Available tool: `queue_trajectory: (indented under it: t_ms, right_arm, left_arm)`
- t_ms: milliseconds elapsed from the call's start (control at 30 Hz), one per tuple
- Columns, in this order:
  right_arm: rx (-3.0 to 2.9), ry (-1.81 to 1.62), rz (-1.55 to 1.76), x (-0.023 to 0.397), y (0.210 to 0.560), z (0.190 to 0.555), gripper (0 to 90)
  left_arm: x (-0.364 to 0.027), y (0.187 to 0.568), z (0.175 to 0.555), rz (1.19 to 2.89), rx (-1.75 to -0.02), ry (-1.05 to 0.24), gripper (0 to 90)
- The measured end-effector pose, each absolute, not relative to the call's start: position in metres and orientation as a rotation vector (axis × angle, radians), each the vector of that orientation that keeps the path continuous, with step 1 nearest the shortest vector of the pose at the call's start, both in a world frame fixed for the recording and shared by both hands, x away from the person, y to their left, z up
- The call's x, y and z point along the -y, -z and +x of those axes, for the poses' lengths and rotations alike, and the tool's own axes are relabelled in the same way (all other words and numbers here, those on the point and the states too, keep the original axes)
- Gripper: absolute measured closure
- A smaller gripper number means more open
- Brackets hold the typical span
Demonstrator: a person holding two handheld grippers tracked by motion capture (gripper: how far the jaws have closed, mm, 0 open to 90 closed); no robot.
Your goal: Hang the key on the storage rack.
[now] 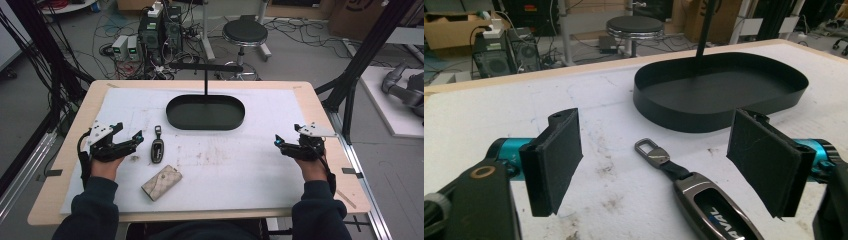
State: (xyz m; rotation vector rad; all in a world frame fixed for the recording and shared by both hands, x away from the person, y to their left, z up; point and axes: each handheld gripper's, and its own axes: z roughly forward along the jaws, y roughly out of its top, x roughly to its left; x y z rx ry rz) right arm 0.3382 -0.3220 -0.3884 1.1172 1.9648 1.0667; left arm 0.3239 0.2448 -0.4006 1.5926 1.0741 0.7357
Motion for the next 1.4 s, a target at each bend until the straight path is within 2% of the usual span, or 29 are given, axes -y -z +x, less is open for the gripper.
queue_trajectory:
  t_ms: [267, 367, 667, 833, 967, 1067, 1267, 1300, 1333, 1367, 1400]
  right_arm:
    - [-1.977, -1.075, 1.136, 0.323, 0.393, 0.340, 20.6]
    - [-1.984, -1.072, 1.137, 0.322, 0.394, 0.340, 20.7]
    - [-1.977, -1.066, 1.137, 0.321, 0.393, 0.337, 20.8]
    - [-1.977, -1.066, 1.133, 0.318, 0.392, 0.335, 20.8]
    - [-1.988, -1.060, 1.121, 0.316, 0.393, 0.336, 20.8]
    - [-1.992, -1.060, 1.120, 0.316, 0.393, 0.335, 20.9]
    - [-1.993, -1.054, 1.123, 0.317, 0.394, 0.336, 20.9]
    - [-1.996, -1.054, 1.122, 0.317, 0.394, 0.336, 20.9]
    - [-1.998, -1.052, 1.125, 0.316, 0.394, 0.336, 20.9]
    - [-1.998, -1.052, 1.121, 0.316, 0.394, 0.336, 20.9]
    - [-1.997, -1.051, 1.119, 0.317, 0.394, 0.335, 20.9]
  left_arm:
    - [-0.231, 0.404, 0.332, 1.635, -1.083, -0.679, 22.5]
    - [-0.221, 0.407, 0.336, 1.665, -1.091, -0.659, 26.8]
    - [-0.208, 0.417, 0.350, 1.747, -1.145, -0.623, 30.3]
    - [-0.196, 0.427, 0.356, 1.829, -1.195, -0.555, 30.3]
    - [-0.187, 0.431, 0.357, 1.876, -1.198, -0.535, 30.1]
    - [-0.180, 0.439, 0.359, 1.951, -1.236, -0.508, 25.8]
    - [-0.181, 0.441, 0.360, 1.984, -1.265, -0.503, 25.3]
    - [-0.181, 0.441, 0.360, 1.989, -1.259, -0.500, 25.7]
    - [-0.181, 0.441, 0.360, 1.991, -1.248, -0.487, 32.2]
    - [-0.181, 0.441, 0.359, 1.999, -1.232, -0.480, 32.2]
    - [-0.181, 0.440, 0.359, 2.010, -1.219, -0.476, 36.6]
